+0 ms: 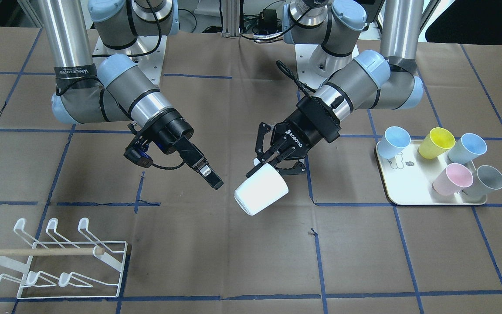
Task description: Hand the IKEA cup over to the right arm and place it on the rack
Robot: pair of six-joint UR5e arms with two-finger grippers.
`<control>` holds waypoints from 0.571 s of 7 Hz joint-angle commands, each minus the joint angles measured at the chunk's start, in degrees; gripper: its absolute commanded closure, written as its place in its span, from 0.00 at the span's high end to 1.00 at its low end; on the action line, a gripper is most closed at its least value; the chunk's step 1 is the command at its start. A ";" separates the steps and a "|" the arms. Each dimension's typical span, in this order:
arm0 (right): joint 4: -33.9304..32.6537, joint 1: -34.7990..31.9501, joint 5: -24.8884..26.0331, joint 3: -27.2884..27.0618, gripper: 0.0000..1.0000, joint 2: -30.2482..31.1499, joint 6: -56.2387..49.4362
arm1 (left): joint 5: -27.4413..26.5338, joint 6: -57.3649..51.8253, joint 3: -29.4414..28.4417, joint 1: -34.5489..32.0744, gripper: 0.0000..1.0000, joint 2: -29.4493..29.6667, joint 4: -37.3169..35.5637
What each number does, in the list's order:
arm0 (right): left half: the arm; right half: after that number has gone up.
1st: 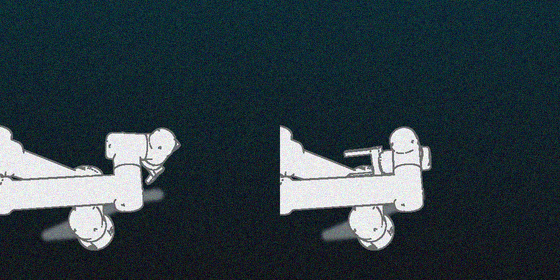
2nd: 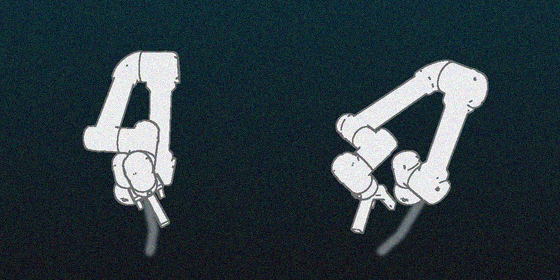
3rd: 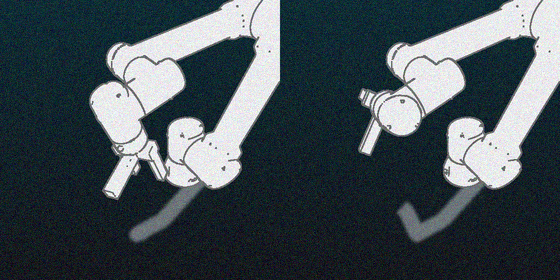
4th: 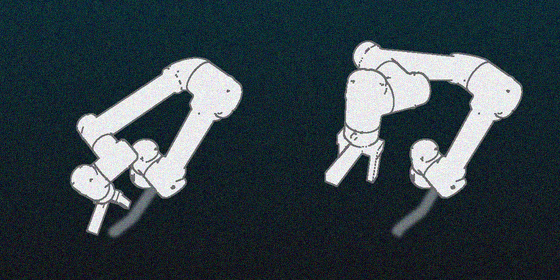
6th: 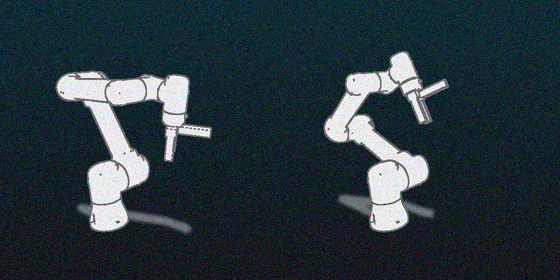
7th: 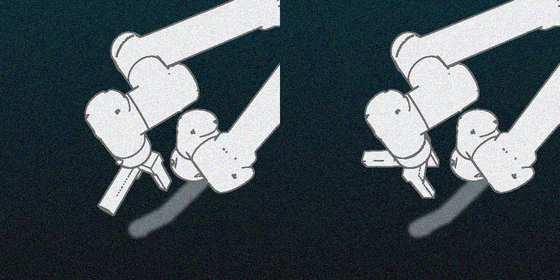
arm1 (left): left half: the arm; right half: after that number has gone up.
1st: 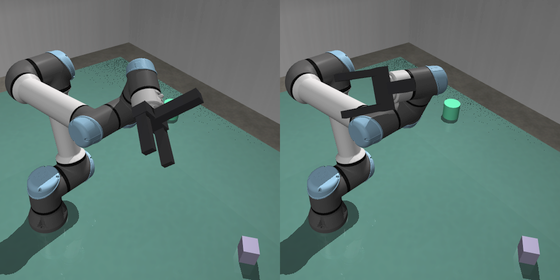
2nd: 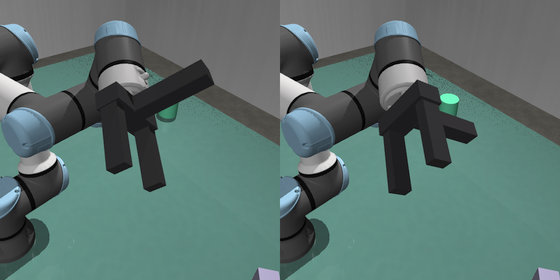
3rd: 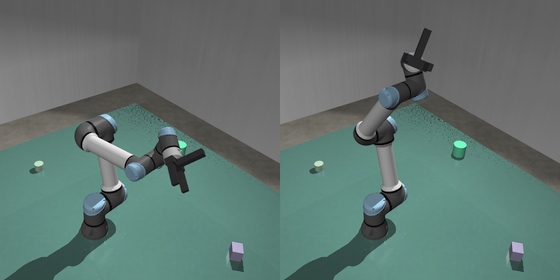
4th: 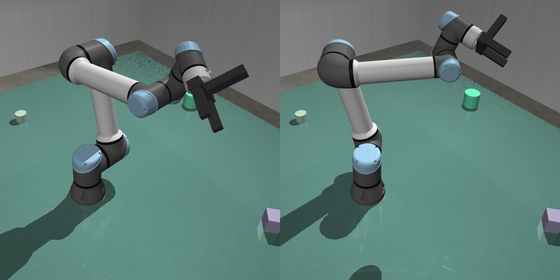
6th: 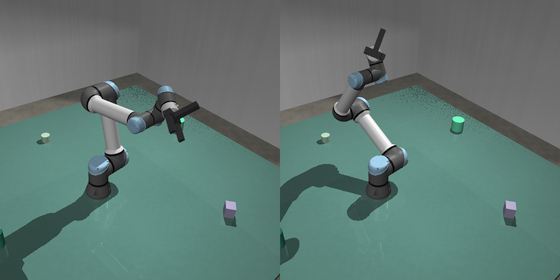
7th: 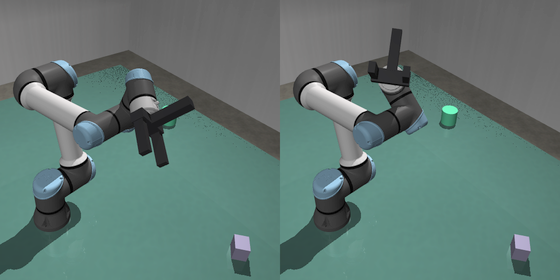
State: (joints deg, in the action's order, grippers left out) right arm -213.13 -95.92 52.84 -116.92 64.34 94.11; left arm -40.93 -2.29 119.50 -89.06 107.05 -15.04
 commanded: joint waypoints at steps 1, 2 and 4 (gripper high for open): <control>0.08 -0.24 0.07 3.26 0.99 -2.81 2.55 | 0.24 0.01 0.12 -0.14 0.00 0.01 0.18; 0.17 -0.93 0.07 4.58 0.99 -2.91 4.48 | 0.24 0.01 0.12 -0.49 0.00 0.09 0.27; 0.43 -2.42 1.20 6.43 0.99 -2.99 5.73 | -0.11 -0.08 0.03 -1.11 0.00 0.44 0.45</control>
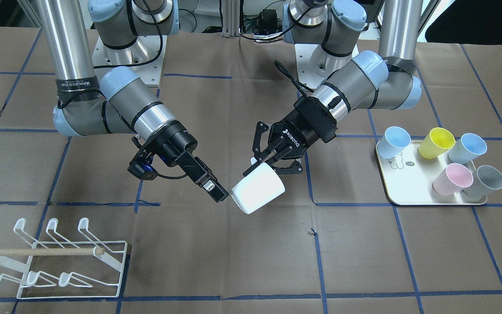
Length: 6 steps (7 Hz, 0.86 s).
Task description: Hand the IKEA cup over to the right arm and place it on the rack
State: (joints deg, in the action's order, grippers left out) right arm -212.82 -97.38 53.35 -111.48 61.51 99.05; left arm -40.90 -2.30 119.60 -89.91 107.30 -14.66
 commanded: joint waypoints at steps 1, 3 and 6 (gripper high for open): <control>0.04 -1.31 0.70 1.00 0.99 -0.16 0.80 | -0.23 -0.07 0.02 -0.26 0.00 0.28 0.07; 0.13 -1.41 0.35 1.35 0.99 -1.47 0.80 | -0.23 -0.07 -0.07 -0.26 0.00 0.28 0.07; 0.30 -2.54 0.61 2.59 0.99 -2.80 0.80 | -0.14 -0.07 -0.07 -0.26 0.00 0.19 0.07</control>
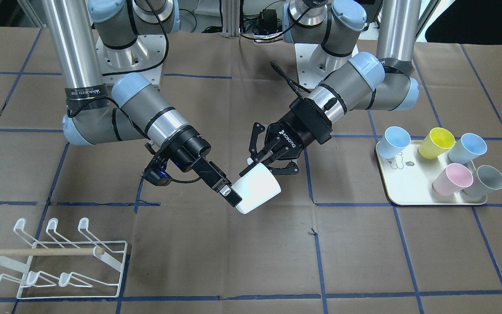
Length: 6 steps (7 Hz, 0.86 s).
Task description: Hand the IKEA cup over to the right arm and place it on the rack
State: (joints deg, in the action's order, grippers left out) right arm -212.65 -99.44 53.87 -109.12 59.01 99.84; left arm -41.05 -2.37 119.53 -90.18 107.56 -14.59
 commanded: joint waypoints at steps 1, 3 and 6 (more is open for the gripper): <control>0.13 -0.75 0.18 0.23 0.99 -0.30 0.00 | 0.01 0.00 0.00 0.00 0.00 -0.07 0.00; 0.22 -1.28 0.18 0.66 0.99 -0.21 0.09 | 0.01 0.00 0.00 0.00 0.00 -0.07 0.09; 0.22 -1.37 0.18 0.93 0.96 -0.21 0.09 | -0.08 0.00 0.08 0.00 0.00 -0.07 0.09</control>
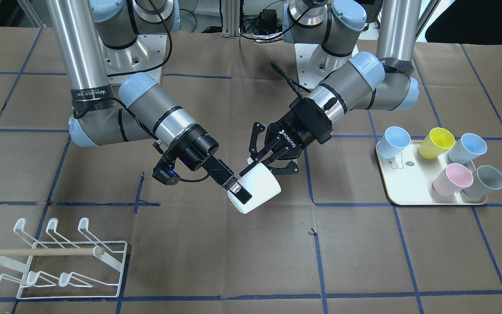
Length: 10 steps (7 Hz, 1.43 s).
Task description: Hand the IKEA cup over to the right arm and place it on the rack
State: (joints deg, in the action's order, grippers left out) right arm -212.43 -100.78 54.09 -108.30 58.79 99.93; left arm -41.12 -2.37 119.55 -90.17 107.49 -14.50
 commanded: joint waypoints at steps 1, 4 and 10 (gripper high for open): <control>0.00 -0.03 -0.13 0.28 0.90 0.01 -0.08 | -0.01 0.00 0.07 0.00 0.00 0.00 -0.09; 0.00 -0.03 -1.09 0.37 0.63 0.01 -0.08 | -0.01 0.00 -0.01 0.00 0.06 -0.09 -0.09; 0.00 0.05 -2.24 0.37 0.50 0.01 -0.17 | -0.01 0.00 -0.36 0.78 0.99 -1.32 -0.26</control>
State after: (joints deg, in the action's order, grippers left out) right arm -212.43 -100.72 51.87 -107.92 58.80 99.77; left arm -41.22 -2.37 119.30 -89.88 106.27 -14.75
